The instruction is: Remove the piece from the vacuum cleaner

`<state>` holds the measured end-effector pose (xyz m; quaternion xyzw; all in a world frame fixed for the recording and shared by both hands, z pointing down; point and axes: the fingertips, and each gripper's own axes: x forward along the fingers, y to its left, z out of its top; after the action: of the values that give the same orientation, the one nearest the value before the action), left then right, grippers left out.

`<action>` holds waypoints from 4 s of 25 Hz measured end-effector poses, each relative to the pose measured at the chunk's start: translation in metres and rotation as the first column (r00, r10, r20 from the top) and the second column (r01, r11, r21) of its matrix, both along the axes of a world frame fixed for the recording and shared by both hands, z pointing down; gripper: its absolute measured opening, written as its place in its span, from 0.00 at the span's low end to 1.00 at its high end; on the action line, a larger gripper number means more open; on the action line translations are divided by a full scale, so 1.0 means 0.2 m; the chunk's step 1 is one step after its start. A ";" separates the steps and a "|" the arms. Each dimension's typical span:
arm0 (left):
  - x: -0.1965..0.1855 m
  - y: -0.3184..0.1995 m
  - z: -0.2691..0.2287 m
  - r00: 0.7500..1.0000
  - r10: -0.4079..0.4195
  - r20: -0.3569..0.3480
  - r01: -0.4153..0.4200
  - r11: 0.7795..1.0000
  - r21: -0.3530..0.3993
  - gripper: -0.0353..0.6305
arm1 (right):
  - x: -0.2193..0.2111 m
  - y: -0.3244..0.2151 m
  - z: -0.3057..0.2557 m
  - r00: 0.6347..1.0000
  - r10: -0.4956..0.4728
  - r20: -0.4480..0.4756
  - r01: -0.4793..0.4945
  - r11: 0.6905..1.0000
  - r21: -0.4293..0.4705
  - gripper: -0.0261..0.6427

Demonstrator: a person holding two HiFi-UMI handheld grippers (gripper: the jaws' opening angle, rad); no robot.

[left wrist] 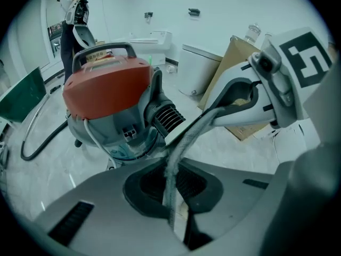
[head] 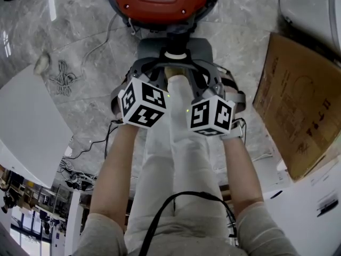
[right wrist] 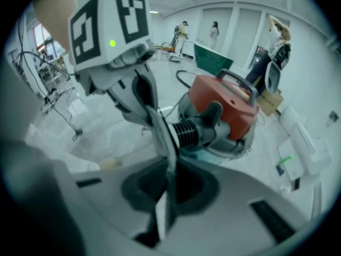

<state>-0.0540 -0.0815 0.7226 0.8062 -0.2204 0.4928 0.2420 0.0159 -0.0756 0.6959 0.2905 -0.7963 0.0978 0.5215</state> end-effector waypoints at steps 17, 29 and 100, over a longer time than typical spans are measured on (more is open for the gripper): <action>-0.02 0.03 -0.04 0.994 0.081 0.080 -0.086 0.995 0.053 0.11 | -0.01 0.04 0.09 0.992 0.101 0.072 -0.097 0.993 -0.062 0.08; -0.01 0.09 -0.03 0.989 0.115 0.093 -0.120 0.992 0.049 0.11 | -0.01 0.09 0.23 0.976 0.199 0.085 -0.181 0.966 -0.185 0.08; -0.21 0.38 -1.82 0.954 0.031 -0.297 0.020 0.986 0.167 0.11 | -0.23 0.40 -1.76 0.972 0.001 0.233 -0.001 1.000 0.000 0.08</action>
<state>-0.0969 -0.0053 0.3586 0.8896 -0.2197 0.3457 0.2021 -0.0305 0.0046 0.3443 0.2775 -0.8519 0.1313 0.4242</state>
